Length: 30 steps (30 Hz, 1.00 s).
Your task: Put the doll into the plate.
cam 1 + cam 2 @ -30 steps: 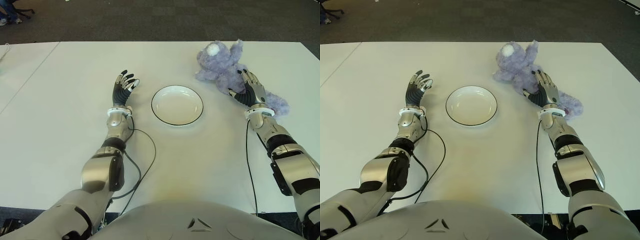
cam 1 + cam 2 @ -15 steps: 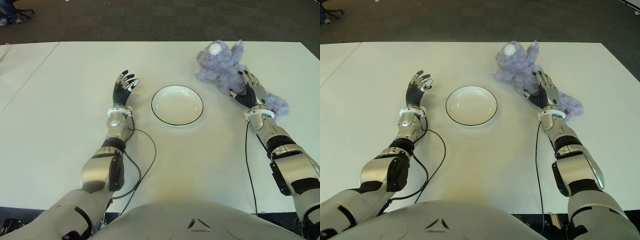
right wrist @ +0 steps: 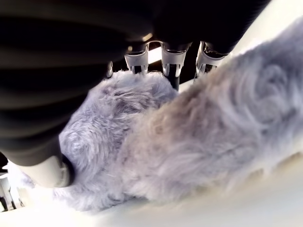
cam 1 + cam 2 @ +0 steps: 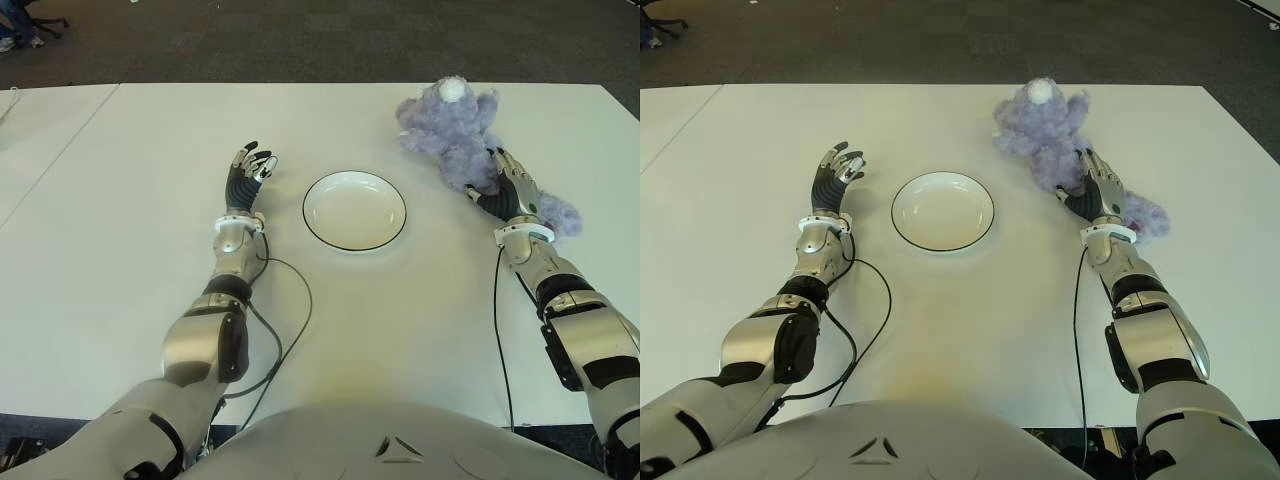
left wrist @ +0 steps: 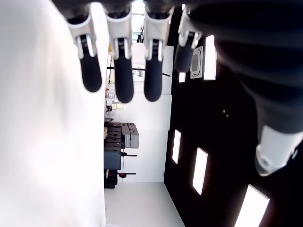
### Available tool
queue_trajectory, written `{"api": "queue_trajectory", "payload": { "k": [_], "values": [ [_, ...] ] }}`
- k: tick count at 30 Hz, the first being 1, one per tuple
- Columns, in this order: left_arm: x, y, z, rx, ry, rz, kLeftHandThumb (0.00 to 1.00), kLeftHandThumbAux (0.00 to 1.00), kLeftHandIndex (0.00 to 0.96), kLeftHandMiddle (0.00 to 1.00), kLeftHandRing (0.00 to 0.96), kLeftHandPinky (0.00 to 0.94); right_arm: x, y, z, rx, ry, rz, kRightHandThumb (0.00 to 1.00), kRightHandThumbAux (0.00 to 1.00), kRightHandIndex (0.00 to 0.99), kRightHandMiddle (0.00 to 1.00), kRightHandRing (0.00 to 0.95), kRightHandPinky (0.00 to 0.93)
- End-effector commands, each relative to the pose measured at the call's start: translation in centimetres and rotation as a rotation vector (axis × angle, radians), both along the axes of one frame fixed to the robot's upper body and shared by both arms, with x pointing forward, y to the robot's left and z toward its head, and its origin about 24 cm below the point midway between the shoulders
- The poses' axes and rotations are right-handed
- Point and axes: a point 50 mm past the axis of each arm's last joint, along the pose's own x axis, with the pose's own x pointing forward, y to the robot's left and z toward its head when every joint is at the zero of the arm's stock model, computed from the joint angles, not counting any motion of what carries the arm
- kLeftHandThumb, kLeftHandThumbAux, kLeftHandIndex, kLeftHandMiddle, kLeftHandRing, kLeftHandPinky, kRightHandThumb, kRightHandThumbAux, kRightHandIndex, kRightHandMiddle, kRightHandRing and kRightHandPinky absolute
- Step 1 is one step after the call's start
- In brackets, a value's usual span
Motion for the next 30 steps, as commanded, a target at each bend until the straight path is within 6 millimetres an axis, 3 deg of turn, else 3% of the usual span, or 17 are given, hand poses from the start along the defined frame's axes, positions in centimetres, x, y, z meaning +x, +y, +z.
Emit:
{"api": "queue_trajectory", "payload": {
  "k": [1, 6, 10, 30],
  "values": [
    [-9.4, -0.9, -9.9, -0.126, 0.445, 0.051, 0.000, 0.562, 0.169, 0.293, 0.306, 0.293, -3.1, -0.2, -4.7, 0.003, 0.248, -0.015, 0.710, 0.700, 0.432, 0.606, 0.607, 0.668],
    [-9.5, -0.8, -9.9, -0.124, 0.435, 0.051, 0.000, 0.561, 0.167, 0.284, 0.298, 0.285, -3.6, -0.3, -5.5, 0.083, 0.283, -0.069, 0.712, 0.705, 0.438, 0.735, 0.743, 0.733],
    [-9.6, -0.8, -9.9, -0.122, 0.435, 0.051, 0.000, 0.547, 0.161, 0.287, 0.302, 0.295, -3.7, -0.3, -5.7, 0.164, 0.294, -0.106, 0.709, 0.709, 0.440, 0.782, 0.791, 0.761],
    [-9.5, -0.8, -9.9, -0.135, 0.435, 0.068, 0.000, 0.505, 0.149, 0.287, 0.302, 0.287, -3.2, -0.7, -4.9, 0.209, 0.229, -0.143, 0.703, 0.715, 0.441, 0.807, 0.819, 0.786]
  ]
}}
